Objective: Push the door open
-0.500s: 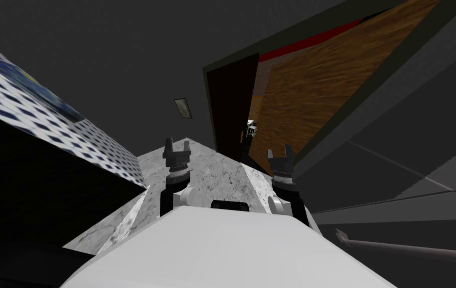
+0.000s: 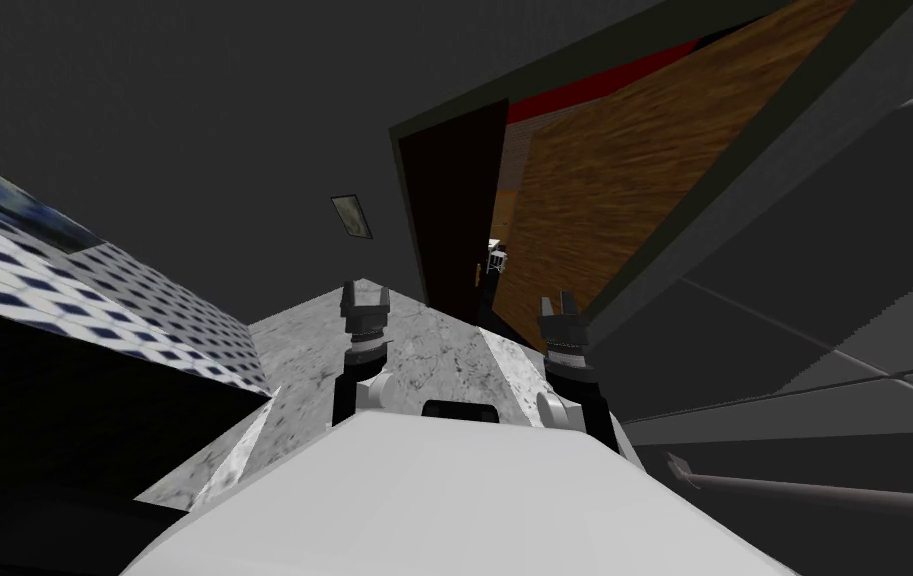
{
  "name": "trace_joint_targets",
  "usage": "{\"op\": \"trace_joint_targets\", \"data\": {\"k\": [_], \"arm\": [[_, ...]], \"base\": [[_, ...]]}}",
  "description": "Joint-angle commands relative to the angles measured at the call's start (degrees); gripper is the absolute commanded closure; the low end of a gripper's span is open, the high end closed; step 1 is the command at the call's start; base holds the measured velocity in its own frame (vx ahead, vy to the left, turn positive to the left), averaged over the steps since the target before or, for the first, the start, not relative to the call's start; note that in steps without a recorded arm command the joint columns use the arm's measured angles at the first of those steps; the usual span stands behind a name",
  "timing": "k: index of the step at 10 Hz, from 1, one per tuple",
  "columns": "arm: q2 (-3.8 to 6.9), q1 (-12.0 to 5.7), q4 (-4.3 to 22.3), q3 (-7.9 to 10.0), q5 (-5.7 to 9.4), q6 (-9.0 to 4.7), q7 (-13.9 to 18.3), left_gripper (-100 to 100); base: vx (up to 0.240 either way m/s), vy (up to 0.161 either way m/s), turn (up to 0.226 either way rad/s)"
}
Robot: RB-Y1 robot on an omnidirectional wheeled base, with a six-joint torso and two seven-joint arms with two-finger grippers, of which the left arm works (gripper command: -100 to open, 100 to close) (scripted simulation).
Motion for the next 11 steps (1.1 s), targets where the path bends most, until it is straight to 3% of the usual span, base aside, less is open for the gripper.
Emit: {"op": "trace_joint_targets", "data": {"k": [1,11], "arm": [[0.5,-0.82,1.8,0.38,0.8,-0.26,1.5,-100],[2.22,-5.94,15.8,-0.01,5.84,-2.43,11.5,-100]], "base": [[0.066,-0.014,-0.098],[0.091,0.015,-0.136]]}}
